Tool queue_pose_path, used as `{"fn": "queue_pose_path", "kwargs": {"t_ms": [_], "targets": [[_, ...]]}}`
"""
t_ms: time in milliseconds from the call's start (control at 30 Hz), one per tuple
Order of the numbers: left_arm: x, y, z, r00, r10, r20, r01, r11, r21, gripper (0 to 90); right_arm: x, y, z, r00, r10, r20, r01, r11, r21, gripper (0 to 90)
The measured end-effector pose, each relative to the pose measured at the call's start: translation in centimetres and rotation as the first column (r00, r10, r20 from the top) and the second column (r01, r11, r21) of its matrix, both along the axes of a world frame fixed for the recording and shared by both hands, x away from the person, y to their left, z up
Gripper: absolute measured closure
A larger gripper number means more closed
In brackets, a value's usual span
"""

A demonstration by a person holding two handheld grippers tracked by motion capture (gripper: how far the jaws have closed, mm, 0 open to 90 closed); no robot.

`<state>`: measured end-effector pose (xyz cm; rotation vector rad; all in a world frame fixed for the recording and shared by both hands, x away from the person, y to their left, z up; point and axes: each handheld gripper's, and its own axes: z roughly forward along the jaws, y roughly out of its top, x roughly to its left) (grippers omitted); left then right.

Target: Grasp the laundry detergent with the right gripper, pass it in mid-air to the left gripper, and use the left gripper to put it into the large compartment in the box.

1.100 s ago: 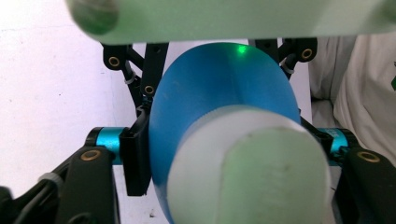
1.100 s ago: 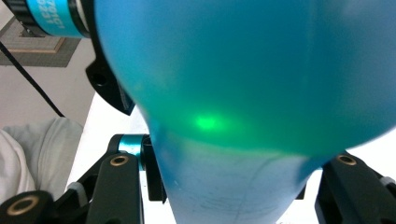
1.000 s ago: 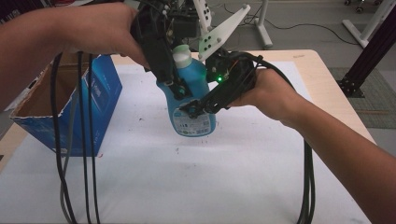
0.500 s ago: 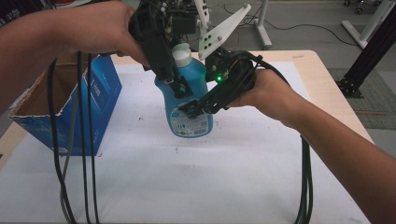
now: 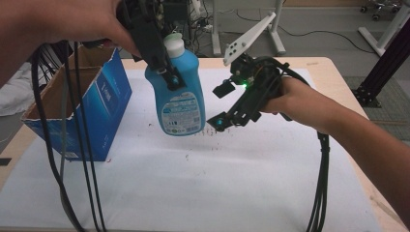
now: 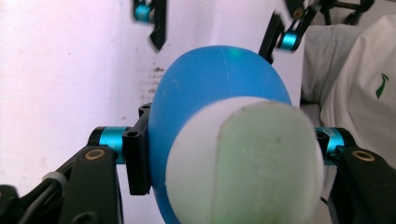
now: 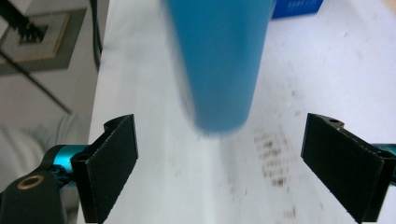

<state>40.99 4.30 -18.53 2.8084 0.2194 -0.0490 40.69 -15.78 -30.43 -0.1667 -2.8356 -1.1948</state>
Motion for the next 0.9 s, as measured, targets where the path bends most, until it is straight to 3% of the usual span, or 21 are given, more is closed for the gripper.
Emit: {"fn": "queue_pose_path", "kwargs": {"t_ms": [200,300,433,633,700,767,900], "targets": [[0.0,1.8,2.0,0.9945,0.101,0.028,-0.101,0.9949,0.009,37.9,-0.4,-1.5,0.6,0.9999,-0.013,0.005,0.014,0.988,-0.153,10.4],[0.0,2.8,3.2,0.9881,0.148,0.044,-0.149,0.9887,0.020,37.9,0.0,-2.8,1.2,0.9987,-0.050,0.005,0.050,0.978,-0.201,0.9],[0.1,4.5,5.0,0.9753,0.217,0.044,-0.217,0.9759,0.016,37.9,0.2,-5.3,2.8,0.9949,-0.092,0.041,0.099,0.975,-0.200,0.9],[0.2,7.0,7.4,0.9543,0.294,0.055,-0.296,0.9546,0.035,37.9,-0.1,-8.3,4.7,0.9960,-0.070,0.055,0.081,0.969,-0.235,1.0],[0.1,7.9,8.0,0.9478,0.315,0.047,-0.317,0.9479,0.031,38.0,-0.3,-9.1,5.0,0.9947,-0.075,0.071,0.091,0.960,-0.266,1.0],[0.1,8.6,8.4,0.9475,0.317,0.042,-0.319,0.9473,0.034,37.9,-0.4,-10.0,5.2,0.9923,-0.083,0.091,0.107,0.948,-0.299,1.0],[-0.2,10.4,9.2,0.9380,0.345,0.037,-0.346,0.9380,0.026,37.9,-0.5,-11.4,5.1,0.9899,-0.095,0.105,0.126,0.930,-0.346,1.1]]}}
